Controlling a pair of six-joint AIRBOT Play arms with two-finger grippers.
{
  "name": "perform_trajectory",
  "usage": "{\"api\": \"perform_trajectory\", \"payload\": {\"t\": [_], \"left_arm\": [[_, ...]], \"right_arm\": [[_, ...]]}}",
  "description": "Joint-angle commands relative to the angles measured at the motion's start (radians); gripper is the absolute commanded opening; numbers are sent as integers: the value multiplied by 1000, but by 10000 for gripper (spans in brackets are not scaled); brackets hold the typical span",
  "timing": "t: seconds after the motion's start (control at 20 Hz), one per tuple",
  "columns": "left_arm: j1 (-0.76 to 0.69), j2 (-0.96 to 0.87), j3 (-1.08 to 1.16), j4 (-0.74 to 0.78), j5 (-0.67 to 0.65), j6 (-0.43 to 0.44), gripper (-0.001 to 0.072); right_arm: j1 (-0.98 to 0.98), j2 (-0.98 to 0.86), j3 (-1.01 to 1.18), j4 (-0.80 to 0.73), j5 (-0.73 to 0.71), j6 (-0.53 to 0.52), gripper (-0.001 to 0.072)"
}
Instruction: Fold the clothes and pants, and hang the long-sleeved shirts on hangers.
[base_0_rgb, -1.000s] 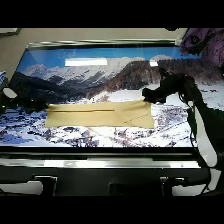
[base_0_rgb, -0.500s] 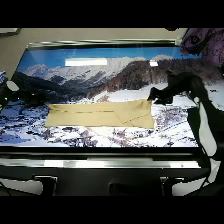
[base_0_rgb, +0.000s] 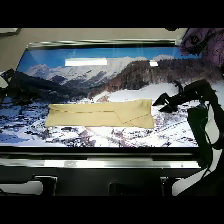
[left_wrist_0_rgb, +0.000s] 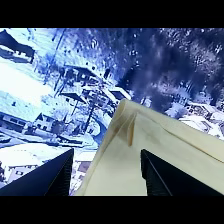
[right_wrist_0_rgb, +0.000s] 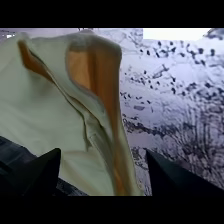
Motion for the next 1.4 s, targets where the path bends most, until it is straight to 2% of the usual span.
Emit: {"api": "perform_trajectory", "payload": {"t": [0.0, 0.2, 0.25, 0.3, 0.35, 0.4, 0.45, 0.5, 0.55, 0.6, 0.65, 0.8, 0.95, 1.15, 1.35], "left_arm": [[1, 12, 2, 8, -27, -1, 484], [1, 13, 2, 3, -30, -2, 484], [1, 13, 2, -8, -30, -1, 485], [0, 13, 2, -18, -30, -2, 485], [0, 13, 2, -32, -29, -2, 484], [0, 13, 2, -55, -24, -2, 483], [0, 12, 2, -90, -18, -2, 478], [-4, 12, 2, -130, -13, 0, 447], [-15, 11, 1, -175, -2, 0, 380], [-33, 9, 1, -212, 11, 3, 217], [-61, 3, 1, -257, 27, 19, 23], [-177, -45, 1, -401, 74, 45, 19], [-336, -108, 2, -492, 148, 48, 18], [-558, -196, 27, -651, 276, 48, 18], [-751, -341, 153, -723, 294, 39, 18]], "right_arm": [[39, -78, 0, 55, -3, -48, 612], [130, -105, 0, 58, 19, -48, 603], [154, -104, 0, 60, 13, -47, 539], [175, -101, 0, 62, 4, -47, 424], [192, -93, 0, 62, 6, -48, 257], [198, -74, 0, 62, 20, -43, 58], [198, -47, 1, 63, 41, -22, 28], [194, -7, 2, 50, 62, 8, 27], [193, 40, 2, 21, 76, 50, 27], [194, 90, 2, -17, 79, 93, 27], [196, 143, 2, -60, 71, 139, 27], [196, 284, 2, -192, 26, 256, 27], [196, 392, 6, -302, -23, 327, 27], [196, 474, 43, -356, -55, 365, 27], [196, 476, 150, -402, -121, 377, 27]]}}
